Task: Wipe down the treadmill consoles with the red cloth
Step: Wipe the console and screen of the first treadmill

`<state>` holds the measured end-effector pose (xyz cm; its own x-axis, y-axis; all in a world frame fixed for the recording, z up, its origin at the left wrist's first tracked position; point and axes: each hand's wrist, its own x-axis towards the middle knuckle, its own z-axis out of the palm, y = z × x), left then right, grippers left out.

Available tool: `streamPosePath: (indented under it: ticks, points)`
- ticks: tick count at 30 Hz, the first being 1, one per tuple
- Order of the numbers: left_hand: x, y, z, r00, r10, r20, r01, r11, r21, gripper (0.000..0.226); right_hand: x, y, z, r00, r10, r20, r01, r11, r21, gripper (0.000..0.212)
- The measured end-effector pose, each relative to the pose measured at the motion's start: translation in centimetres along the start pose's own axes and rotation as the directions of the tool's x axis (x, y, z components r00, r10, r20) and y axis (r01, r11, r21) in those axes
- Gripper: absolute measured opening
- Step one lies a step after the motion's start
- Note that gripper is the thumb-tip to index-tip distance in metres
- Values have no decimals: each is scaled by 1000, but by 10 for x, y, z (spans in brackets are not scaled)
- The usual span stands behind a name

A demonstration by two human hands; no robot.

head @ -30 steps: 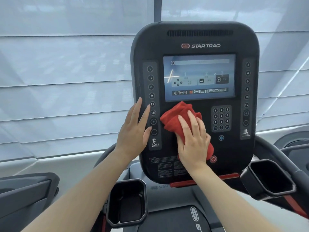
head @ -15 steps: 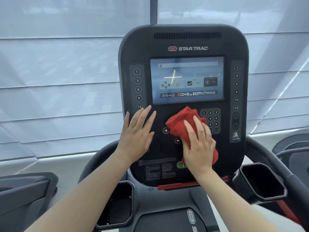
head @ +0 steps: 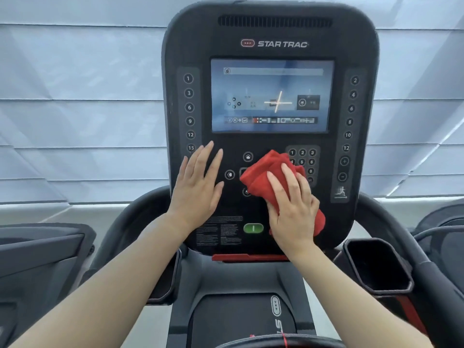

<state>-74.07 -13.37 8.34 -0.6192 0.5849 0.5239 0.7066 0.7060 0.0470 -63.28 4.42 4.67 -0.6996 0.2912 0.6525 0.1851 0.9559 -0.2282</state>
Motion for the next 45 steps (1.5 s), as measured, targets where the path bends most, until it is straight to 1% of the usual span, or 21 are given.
streamPosePath:
  ticks: [3,6,8,10,14,17,21,23,26,30,34,38,42,45]
  points:
    - [-10,16,5,997,51,52,-52,998,22,59,1,12,-8,1000,-16,11,16,999,39,47]
    - [-19,37,13,994,72,87,-74,997,25,60,18,28,-20,997,69,-19,-67,994,81,45]
    - [-26,52,19,993,46,108,-47,999,7,60,24,40,-25,997,76,-29,-74,995,72,45]
    - [-33,65,26,993,8,122,-7,1000,-3,58,16,48,-24,999,45,-26,-44,998,43,47]
    - [-43,85,39,989,-59,138,60,998,-3,61,-19,59,-17,999,-25,30,25,1000,0,53]
    - [-45,90,43,988,-84,131,83,996,11,64,-20,64,-20,995,-70,69,67,997,34,52]
    - [-46,95,43,988,-119,104,121,992,-21,62,12,65,-30,999,-28,36,24,993,113,46]
    - [-56,99,46,990,-117,74,122,990,-73,57,22,66,-32,999,-31,24,28,993,111,46]
    - [-86,105,59,995,-83,50,88,990,-110,50,5,71,-28,998,-55,27,53,996,71,47]
    - [-108,107,70,989,-134,62,142,980,-141,45,-31,82,-17,997,-75,34,73,996,52,53]
    - [-109,110,71,987,-149,54,156,974,-165,43,-13,74,-21,998,-64,13,63,994,93,47]
    - [-111,108,72,985,-147,92,158,981,-115,48,10,66,-24,998,-58,4,58,993,101,46]
    - [-112,108,70,976,-166,142,178,981,-82,51,-17,74,-16,995,-95,12,94,995,38,53]
    - [-112,107,71,976,-155,155,168,983,-75,51,-24,80,-17,992,-121,19,120,992,47,53]
